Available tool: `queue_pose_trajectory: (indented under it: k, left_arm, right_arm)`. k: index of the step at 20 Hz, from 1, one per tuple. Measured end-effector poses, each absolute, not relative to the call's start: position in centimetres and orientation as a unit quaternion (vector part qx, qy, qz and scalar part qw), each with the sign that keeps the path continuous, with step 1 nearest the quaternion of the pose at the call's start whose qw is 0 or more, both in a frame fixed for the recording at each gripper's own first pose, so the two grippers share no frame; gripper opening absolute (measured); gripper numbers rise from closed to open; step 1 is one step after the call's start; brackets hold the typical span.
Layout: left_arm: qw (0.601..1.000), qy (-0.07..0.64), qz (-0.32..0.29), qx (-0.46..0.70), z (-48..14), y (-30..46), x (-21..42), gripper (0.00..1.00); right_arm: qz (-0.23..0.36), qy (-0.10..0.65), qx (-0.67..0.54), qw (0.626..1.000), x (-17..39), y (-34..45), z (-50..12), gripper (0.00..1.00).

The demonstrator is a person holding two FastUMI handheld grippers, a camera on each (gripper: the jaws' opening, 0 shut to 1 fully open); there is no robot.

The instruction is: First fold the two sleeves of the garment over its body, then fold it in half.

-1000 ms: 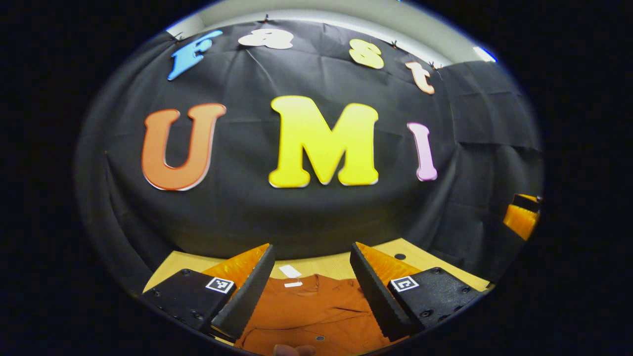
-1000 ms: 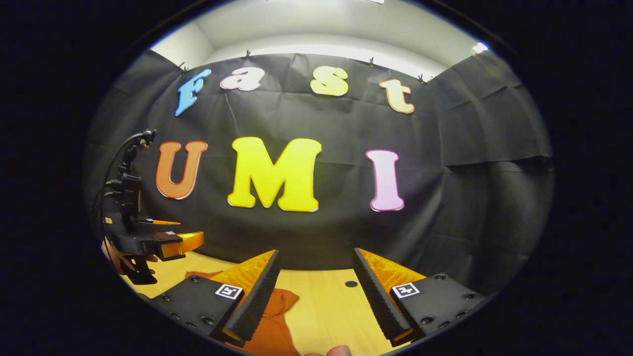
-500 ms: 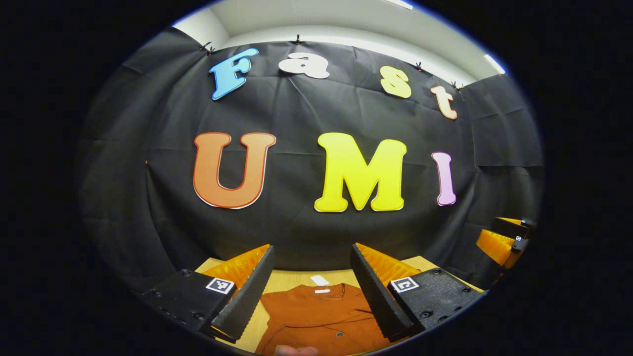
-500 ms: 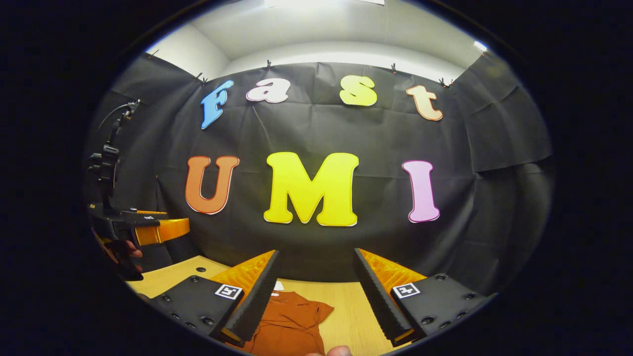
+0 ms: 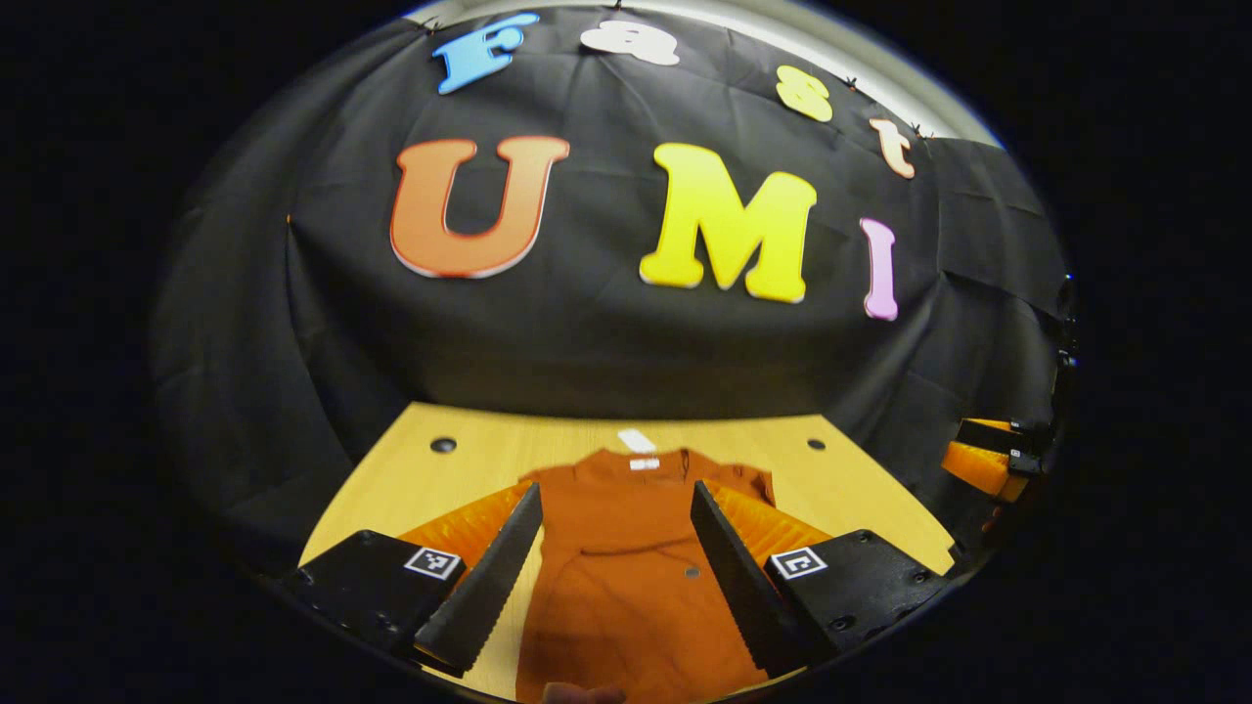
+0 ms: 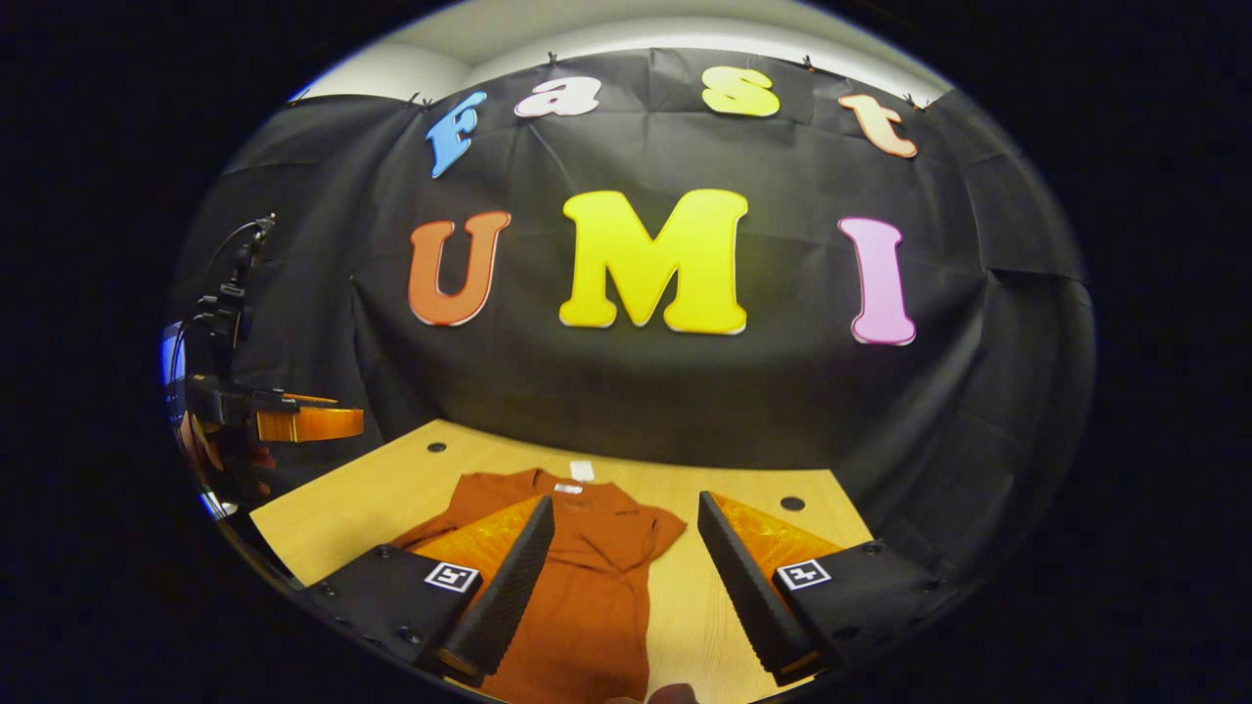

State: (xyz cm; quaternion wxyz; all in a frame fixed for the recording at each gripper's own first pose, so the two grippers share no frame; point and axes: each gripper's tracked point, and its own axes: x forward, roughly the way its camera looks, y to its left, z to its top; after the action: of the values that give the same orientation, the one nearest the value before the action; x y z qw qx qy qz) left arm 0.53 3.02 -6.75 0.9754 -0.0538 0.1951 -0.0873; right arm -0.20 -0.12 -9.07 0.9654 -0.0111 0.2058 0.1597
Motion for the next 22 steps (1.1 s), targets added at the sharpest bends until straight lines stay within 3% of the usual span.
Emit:
queue_pose_trajectory:
  k: [8,11,22]
  left_arm:
    - [0.904,0.411,-0.093,-0.073,-23.8,7.7,-12.5,0.98]
    - [0.877,0.463,-0.083,-0.096,-28.3,8.9,-15.9,0.99]
    - [0.860,0.482,-0.091,-0.142,-31.0,8.0,-17.1,0.97]
  right_arm:
    - [0.167,0.387,-0.001,0.907,-10.5,-4.0,-23.0,0.94]
    - [0.141,0.455,-0.004,0.879,-13.9,-6.4,-28.7,0.95]
    - [0.113,0.535,-0.027,0.837,-17.9,-5.7,-35.2,0.97]
